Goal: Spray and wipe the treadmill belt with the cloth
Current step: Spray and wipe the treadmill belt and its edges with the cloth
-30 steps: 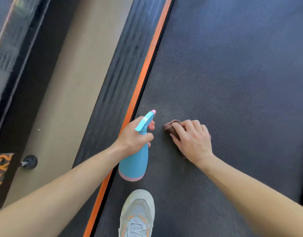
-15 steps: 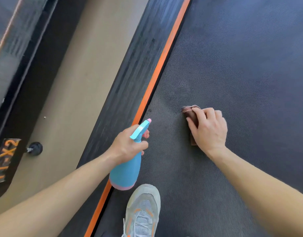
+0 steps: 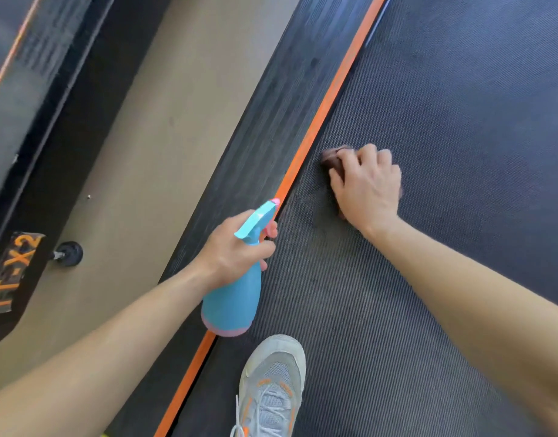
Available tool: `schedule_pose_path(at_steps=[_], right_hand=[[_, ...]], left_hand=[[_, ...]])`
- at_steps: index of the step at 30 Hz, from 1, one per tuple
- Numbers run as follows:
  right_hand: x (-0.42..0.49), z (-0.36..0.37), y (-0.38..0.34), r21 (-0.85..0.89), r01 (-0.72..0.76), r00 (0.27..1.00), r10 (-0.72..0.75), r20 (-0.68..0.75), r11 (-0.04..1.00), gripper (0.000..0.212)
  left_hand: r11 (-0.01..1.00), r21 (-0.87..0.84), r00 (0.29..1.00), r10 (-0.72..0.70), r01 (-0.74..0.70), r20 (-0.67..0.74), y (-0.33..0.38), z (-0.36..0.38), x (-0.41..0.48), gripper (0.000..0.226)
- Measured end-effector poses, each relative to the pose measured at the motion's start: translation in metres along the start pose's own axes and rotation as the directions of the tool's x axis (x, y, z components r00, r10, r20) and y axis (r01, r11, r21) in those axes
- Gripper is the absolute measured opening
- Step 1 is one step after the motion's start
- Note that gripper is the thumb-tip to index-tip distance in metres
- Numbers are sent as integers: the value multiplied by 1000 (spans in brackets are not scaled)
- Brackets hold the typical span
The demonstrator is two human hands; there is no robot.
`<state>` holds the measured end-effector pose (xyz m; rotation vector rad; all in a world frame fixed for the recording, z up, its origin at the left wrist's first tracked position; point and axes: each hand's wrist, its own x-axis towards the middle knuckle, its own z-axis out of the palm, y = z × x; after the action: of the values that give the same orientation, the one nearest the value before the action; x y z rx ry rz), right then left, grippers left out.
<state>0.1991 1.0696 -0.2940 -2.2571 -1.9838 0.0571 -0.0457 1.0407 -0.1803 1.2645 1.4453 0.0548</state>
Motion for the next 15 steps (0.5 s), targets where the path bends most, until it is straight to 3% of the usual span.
schedule_pose_path(at_steps=[5,7,15], right_hand=[[-80,6,-24,19,387,922,-387,19,922,30],[-71,9,-19,8,459,889,-459,12,889,28],[21,12,-17,-49,179,979,-183,-92,983,28]], left_hand=[[999,-45,1000,5,-6,-26,17,-7,15,45],[997,-73,999,-3,0,-33,19,-8,18,44],[1000,-20,1000,9,-10,-28,20,-5,21,28]])
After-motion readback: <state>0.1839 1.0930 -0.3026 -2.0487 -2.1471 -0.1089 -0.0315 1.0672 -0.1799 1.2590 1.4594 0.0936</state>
